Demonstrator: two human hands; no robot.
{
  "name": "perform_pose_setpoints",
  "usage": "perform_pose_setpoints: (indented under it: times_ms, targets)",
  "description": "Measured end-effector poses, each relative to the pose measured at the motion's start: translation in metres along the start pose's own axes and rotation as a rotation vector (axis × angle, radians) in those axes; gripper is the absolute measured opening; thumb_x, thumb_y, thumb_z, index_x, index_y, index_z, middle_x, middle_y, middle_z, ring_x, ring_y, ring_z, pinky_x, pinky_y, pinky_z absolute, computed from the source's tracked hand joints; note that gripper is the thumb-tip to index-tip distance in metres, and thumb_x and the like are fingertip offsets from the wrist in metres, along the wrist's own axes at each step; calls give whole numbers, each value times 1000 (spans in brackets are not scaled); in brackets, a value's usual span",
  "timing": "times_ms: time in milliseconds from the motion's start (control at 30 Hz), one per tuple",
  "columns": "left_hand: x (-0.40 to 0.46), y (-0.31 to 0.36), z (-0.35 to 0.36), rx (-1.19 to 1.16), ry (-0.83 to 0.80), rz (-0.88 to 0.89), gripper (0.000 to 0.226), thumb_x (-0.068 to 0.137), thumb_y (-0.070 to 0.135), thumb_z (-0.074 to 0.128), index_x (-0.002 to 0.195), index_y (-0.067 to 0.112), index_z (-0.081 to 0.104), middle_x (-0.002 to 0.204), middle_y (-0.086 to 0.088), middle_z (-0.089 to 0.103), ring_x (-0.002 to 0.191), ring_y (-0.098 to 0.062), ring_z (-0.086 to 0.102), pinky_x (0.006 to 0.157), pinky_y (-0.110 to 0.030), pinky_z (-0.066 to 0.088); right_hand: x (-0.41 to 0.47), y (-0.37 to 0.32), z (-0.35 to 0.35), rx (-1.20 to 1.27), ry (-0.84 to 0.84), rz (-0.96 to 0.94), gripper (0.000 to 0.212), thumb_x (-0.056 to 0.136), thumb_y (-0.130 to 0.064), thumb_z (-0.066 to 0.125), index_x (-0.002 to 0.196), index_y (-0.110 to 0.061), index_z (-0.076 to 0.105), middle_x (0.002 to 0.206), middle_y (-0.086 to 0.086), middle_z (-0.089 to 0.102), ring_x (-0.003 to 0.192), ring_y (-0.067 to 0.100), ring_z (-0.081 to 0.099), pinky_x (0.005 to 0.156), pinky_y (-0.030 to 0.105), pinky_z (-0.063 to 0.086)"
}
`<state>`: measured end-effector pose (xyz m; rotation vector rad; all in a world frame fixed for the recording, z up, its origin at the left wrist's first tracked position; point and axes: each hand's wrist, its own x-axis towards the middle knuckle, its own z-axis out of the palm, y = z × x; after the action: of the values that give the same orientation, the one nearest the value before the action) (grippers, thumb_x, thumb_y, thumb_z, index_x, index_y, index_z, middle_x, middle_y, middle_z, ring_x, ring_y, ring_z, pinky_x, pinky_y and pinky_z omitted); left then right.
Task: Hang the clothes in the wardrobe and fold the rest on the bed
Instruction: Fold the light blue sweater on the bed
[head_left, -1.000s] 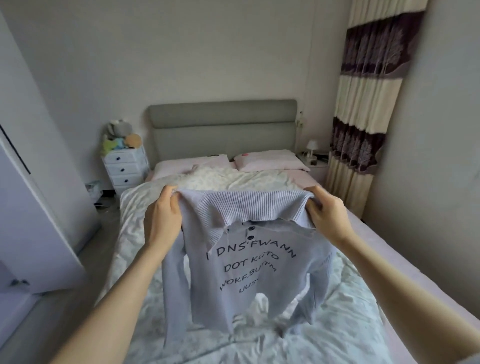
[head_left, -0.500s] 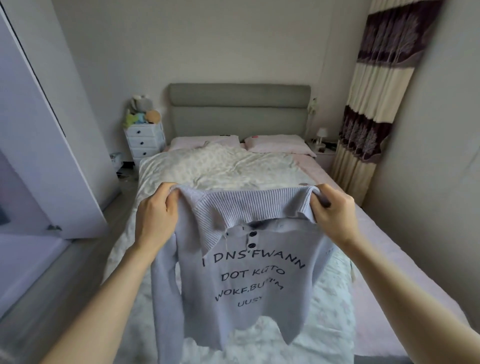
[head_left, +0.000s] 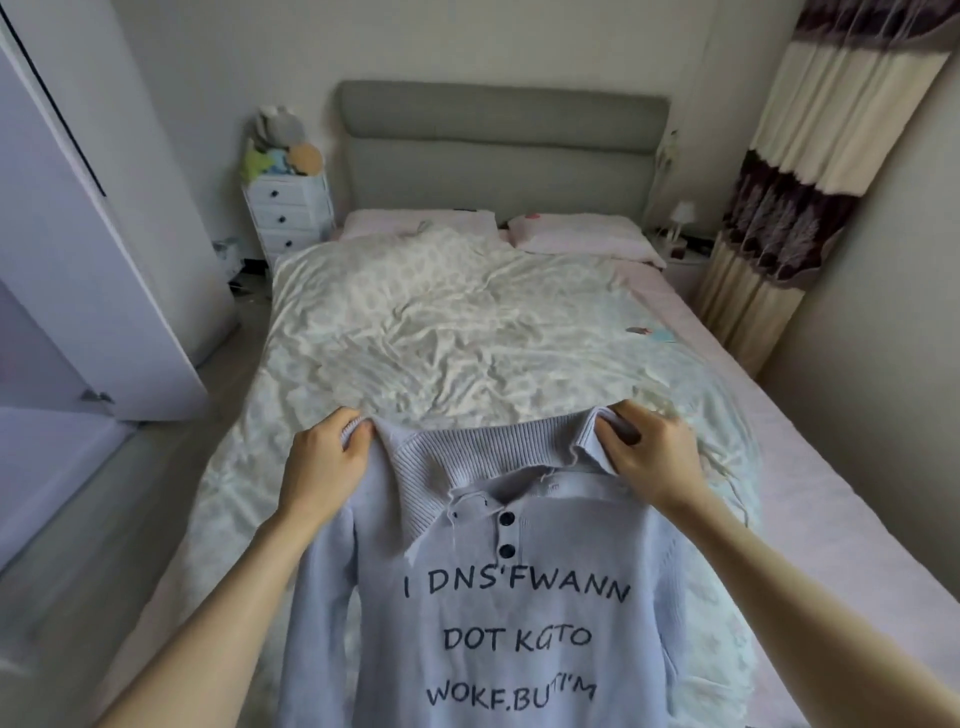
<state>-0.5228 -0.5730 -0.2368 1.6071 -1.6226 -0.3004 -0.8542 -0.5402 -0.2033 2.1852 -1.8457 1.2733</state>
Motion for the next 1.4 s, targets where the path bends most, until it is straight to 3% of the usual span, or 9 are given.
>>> perform_pose_setpoints:
  times_ms: [133,200,300,533,667,767,933,1167,1400]
  targets:
    - [75,-66,86,54,-124,-199,14,93,21,50,87,13,60,81,-8,65,74,-25,56,61,-32,41,60,67,121,-146,-165,179,31,89,-26,63,62,-16,51,60,6,60,58,30,59,45,25,27]
    - [112,-93,131,155,-231,-295,22,95,24,48,113,17,59,110,-11,60,99,-33,55,79,-40,45,86,98,180,-225,-287,371,25,92,-38,55,91,-15,64,97,10,65,93,31,60,62,31,39]
    - [142,-133,191,308,-427,-421,48,96,23,46,142,17,34,140,-16,35,125,-38,37,99,-48,36,97,138,252,-274,-535,572,45,95,-34,50,136,-18,43,138,10,42,126,30,40,99,44,35]
    - [113,-188,264,225,-613,-386,26,92,7,48,114,1,61,120,-19,57,111,-33,54,92,-40,44,53,174,316,-144,-691,686,39,99,-16,33,138,-14,40,139,11,47,115,28,54,88,37,47]
    - [100,-200,297,359,-707,-158,25,89,16,48,100,8,68,108,-11,66,105,-30,57,88,-38,42,38,188,345,-142,-774,707,39,98,-14,33,134,-14,47,136,10,52,114,27,55,90,40,49]
    - [98,-197,323,427,-746,-22,37,92,25,49,129,19,54,139,-5,45,125,-29,40,97,-42,35,36,192,367,-141,-824,538,41,97,-13,33,134,-20,48,141,3,47,125,22,46,98,37,43]
    - [108,-204,364,656,-993,-31,54,98,47,27,148,40,9,159,7,-11,143,-23,-5,111,-57,-1,36,203,409,-186,-1125,332,50,101,-32,26,149,-34,11,159,-6,3,146,17,-4,115,49,7]
    - [74,-156,371,474,-754,-145,60,95,35,44,149,27,22,159,-9,-1,145,-32,-3,112,-60,-2,2,204,354,-55,-636,541,41,90,1,44,129,-5,54,138,13,49,129,32,41,104,46,39]
    - [-18,-91,382,314,-1224,246,61,96,38,38,150,33,9,159,1,-13,145,-29,-12,114,-58,6,-80,217,248,-290,-534,848,29,91,-11,58,119,-3,61,119,17,59,108,38,56,88,43,45]
